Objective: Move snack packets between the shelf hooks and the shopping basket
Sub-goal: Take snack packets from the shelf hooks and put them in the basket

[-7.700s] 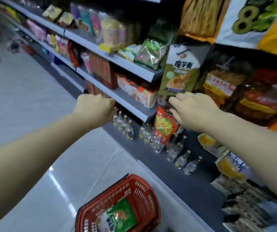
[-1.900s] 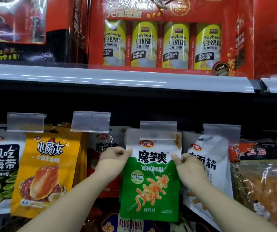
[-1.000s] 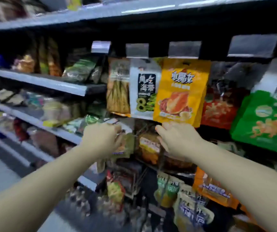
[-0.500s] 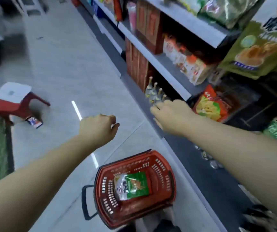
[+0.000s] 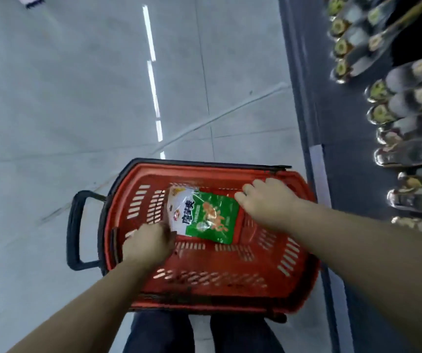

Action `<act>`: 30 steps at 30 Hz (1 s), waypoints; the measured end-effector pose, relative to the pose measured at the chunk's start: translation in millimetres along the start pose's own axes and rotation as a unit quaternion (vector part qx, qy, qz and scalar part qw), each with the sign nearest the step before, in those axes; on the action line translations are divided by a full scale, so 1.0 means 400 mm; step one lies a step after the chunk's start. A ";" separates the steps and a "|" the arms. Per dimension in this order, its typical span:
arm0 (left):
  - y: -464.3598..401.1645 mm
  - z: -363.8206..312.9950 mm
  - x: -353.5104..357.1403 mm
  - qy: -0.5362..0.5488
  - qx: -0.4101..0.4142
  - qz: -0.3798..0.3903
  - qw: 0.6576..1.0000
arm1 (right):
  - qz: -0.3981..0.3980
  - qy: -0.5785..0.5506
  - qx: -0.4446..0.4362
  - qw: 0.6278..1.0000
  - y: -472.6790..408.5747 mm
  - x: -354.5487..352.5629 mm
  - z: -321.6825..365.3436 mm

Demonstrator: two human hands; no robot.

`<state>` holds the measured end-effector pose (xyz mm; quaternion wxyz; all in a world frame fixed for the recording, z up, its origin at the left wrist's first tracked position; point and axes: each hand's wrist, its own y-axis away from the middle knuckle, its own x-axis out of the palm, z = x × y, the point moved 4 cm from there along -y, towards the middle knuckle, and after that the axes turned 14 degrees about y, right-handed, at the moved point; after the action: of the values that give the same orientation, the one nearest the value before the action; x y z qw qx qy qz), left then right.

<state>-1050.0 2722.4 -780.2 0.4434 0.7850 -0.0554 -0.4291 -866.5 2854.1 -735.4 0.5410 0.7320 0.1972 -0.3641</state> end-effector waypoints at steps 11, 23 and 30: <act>-0.452 0.211 0.575 0.554 -0.345 0.095 0.752 | 0.055 -0.094 -0.045 0.993 -0.562 0.448 0.248; -0.481 0.263 0.658 0.679 -0.446 -0.013 0.583 | 0.001 -0.156 0.097 0.983 -0.672 0.517 0.340; -0.420 0.258 0.618 0.686 -0.441 -0.021 0.578 | -0.029 -0.378 0.170 0.909 -0.590 0.483 0.310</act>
<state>-1019.3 2641.1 -1084.1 0.6314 0.5542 0.4777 0.2569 -940.3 2797.3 -1051.0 0.4314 0.6145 -0.0662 -0.6572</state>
